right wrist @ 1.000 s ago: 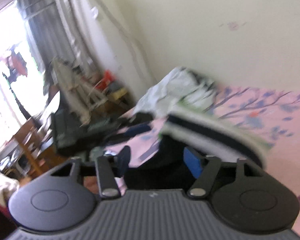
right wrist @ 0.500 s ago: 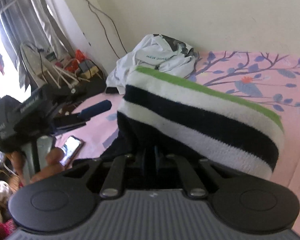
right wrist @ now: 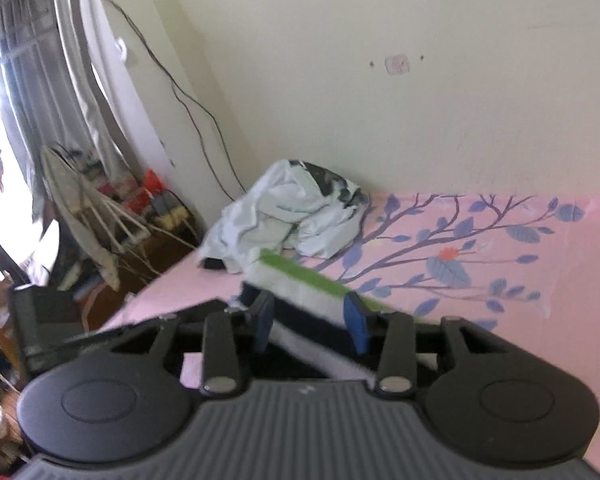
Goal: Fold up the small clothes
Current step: 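Lower the striped sweater onto the green garment with the right gripper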
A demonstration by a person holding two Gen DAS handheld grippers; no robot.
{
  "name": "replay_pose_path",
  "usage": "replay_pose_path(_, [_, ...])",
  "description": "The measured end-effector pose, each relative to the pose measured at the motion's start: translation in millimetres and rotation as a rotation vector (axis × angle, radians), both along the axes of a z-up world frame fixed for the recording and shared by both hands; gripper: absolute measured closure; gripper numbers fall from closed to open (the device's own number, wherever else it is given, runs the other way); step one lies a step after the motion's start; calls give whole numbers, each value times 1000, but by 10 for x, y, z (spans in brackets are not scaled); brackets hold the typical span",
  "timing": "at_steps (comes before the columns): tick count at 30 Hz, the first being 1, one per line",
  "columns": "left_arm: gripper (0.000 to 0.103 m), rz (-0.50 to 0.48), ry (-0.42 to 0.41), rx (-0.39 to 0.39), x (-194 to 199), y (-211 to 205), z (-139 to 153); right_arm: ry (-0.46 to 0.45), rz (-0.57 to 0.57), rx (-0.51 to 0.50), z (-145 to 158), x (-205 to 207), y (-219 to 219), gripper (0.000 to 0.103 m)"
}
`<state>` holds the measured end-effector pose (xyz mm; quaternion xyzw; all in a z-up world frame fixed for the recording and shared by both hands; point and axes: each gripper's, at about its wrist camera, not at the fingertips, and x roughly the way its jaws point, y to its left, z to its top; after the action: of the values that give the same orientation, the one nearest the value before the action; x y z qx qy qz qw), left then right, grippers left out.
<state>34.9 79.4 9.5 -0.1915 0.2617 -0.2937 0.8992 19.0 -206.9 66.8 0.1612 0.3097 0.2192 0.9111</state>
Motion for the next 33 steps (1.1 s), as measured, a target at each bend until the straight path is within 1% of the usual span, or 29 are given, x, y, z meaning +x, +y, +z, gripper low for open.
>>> replay_pose_path(1, [32,6,17,16,24,-15,-23,18,5,-39,-56,116,64,72])
replay_pose_path(2, [36,14,38,40,53,-40,-51,41,3,-87,-139,234,127,76])
replay_pose_path(3, [48,22,63,77,88,-81,-86,74,-3,-146,-250,371,199,77])
replay_pose_path(4, [56,30,89,122,127,-129,-129,84,-7,-159,-345,466,228,75])
replay_pose_path(5, [56,49,111,172,166,-180,-175,94,-15,-136,-416,561,212,71])
replay_pose_path(6, [56,60,110,183,173,-181,-186,140,-31,-81,-477,674,157,70])
replay_pose_path(7, [57,61,108,177,178,-166,-183,179,-42,-29,-519,750,100,69])
replay_pose_path(9, [56,56,130,164,213,-141,-214,191,-39,-15,-537,752,72,69])
replay_pose_path(10, [53,51,138,155,225,-128,-223,180,-43,-22,-532,722,75,68])
replay_pose_path(12, [48,52,150,153,249,-113,-241,135,-70,-37,-524,619,83,61])
replay_pose_path(14, [40,52,165,144,267,-93,-256,72,-94,-40,-492,483,82,48])
replay_pose_path(15, [38,51,172,137,271,-81,-260,46,-114,-41,-463,398,68,41])
replay_pose_path(16, [36,53,178,127,272,-62,-261,20,-134,-31,-419,276,26,31])
replay_pose_path(18, [33,58,182,117,267,-34,-249,-31,-168,34,-329,4,-137,26])
replay_pose_path(19, [32,58,180,111,260,-27,-240,-43,-188,76,-306,-135,-240,20])
replay_pose_path(20, [32,58,174,110,249,-26,-224,-42,-219,119,-306,-294,-359,17])
replay_pose_path(23, [23,65,137,133,188,-61,-174,1,-271,214,-416,-641,-606,14])
replay_pose_path(25, [21,62,116,169,145,-117,-159,50,-277,270,-563,-804,-704,10])
replay_pose_path(26, [20,59,107,183,123,-139,-153,75,-271,293,-638,-864,-732,10])
replay_pose_path(28, [13,47,98,192,83,-161,-147,110,-265,309,-764,-927,-729,10])
replay_pose_path(29, [10,35,103,190,70,-168,-154,120,-259,308,-812,-939,-710,10])
replay_pose_path(30, [10,22,112,192,58,-177,-172,97,-256,286,-807,-966,-676,10])
replay_pose_path(31, [10,15,123,202,45,-197,-194,98,-235,278,-798,-947,-634,10])
replay_pose_path(33, [9,8,126,237,3,-251,-224,103,-204,298,-790,-888,-562,10])
